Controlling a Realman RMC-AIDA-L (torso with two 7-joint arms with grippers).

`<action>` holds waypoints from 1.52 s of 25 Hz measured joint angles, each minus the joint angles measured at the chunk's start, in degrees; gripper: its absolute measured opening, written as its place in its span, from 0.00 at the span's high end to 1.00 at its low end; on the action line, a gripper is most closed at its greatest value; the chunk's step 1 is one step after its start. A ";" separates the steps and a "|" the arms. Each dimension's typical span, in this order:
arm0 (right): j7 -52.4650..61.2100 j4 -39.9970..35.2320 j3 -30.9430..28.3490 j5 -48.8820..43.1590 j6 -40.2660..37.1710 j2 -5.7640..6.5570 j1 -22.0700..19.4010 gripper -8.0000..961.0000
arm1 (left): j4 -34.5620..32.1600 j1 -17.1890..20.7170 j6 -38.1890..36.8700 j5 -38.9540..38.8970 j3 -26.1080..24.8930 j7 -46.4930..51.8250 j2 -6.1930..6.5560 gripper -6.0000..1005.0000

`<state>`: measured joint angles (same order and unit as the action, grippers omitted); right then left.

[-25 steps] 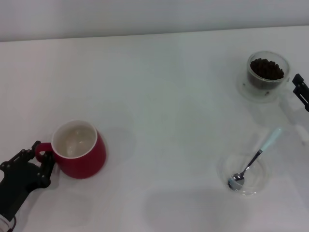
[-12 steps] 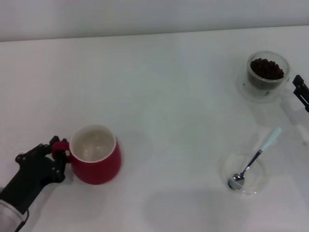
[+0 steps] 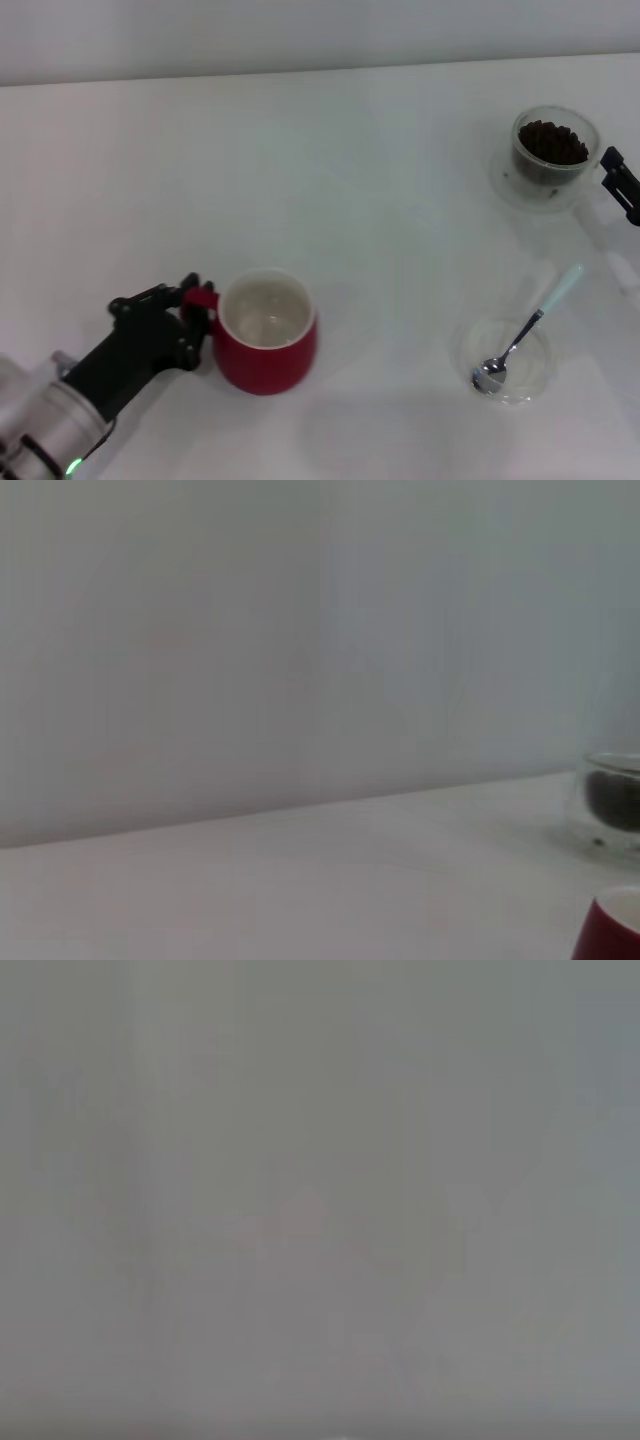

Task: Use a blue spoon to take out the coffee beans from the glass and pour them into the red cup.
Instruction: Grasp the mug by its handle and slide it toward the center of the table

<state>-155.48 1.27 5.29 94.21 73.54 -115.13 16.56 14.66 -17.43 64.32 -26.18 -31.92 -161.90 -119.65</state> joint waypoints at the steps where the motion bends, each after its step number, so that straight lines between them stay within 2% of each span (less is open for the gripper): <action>1: 0.00 0.01 0.02 -0.01 0.02 0.00 0.07 0.20 | 0.63 -0.47 -0.69 0.52 0.22 0.00 0.00 0.85; 12: 0.00 0.05 0.31 -0.08 0.15 0.00 0.38 0.20 | 2.84 -5.10 -2.88 3.55 1.50 0.01 -0.05 0.85; 19: 0.00 0.13 0.40 -0.09 0.21 0.00 0.41 0.20 | 5.04 -8.46 -8.21 4.07 3.30 0.14 -0.13 0.85; 26: 0.00 0.14 0.16 -0.09 0.05 0.00 0.41 0.20 | 5.86 -11.37 -8.78 4.08 4.00 0.20 -0.32 0.85; 38: 0.00 0.10 -0.02 0.20 -0.02 0.00 0.58 0.20 | 7.17 -13.47 -12.25 4.02 4.19 0.21 -0.41 0.85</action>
<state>-155.48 1.37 5.27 94.41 73.52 -115.13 17.14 21.83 -30.89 52.07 -22.16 -27.74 -161.69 -120.06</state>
